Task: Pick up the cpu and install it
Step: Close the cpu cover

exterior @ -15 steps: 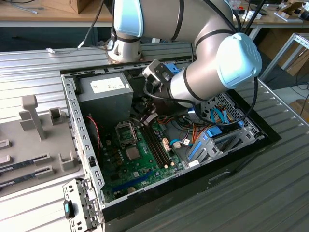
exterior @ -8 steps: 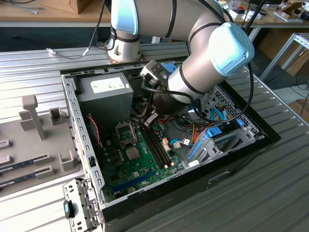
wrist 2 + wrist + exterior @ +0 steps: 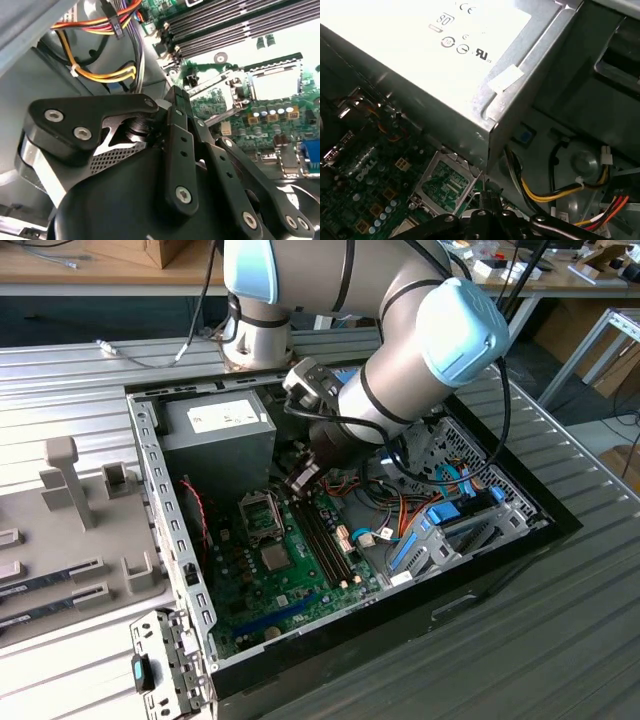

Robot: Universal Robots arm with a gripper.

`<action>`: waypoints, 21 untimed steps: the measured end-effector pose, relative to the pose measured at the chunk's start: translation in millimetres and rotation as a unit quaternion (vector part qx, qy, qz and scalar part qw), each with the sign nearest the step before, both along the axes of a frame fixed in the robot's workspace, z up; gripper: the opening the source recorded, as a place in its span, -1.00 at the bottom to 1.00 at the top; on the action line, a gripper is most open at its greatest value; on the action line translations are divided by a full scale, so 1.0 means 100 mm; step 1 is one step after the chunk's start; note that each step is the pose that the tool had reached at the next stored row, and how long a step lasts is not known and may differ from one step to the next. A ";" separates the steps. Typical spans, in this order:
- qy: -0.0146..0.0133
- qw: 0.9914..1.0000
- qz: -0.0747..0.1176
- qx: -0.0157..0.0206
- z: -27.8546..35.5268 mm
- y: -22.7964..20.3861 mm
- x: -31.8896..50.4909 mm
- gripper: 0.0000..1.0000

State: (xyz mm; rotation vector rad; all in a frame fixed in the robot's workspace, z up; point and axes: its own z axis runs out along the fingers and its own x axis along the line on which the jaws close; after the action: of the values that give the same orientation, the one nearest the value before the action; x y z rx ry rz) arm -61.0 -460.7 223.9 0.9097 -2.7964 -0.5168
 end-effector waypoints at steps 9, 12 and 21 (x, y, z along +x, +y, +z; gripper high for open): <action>0.000 1.000 0.000 0.000 -0.147 0.147 -0.004 -0.79; 0.000 1.000 0.000 0.000 -0.148 0.143 -0.038 -0.79; -0.001 1.000 -0.001 0.002 -0.143 0.045 -0.054 -0.79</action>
State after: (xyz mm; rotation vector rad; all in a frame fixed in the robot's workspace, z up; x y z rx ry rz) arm -66.4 -456.1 209.6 0.9084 -2.7991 -0.5222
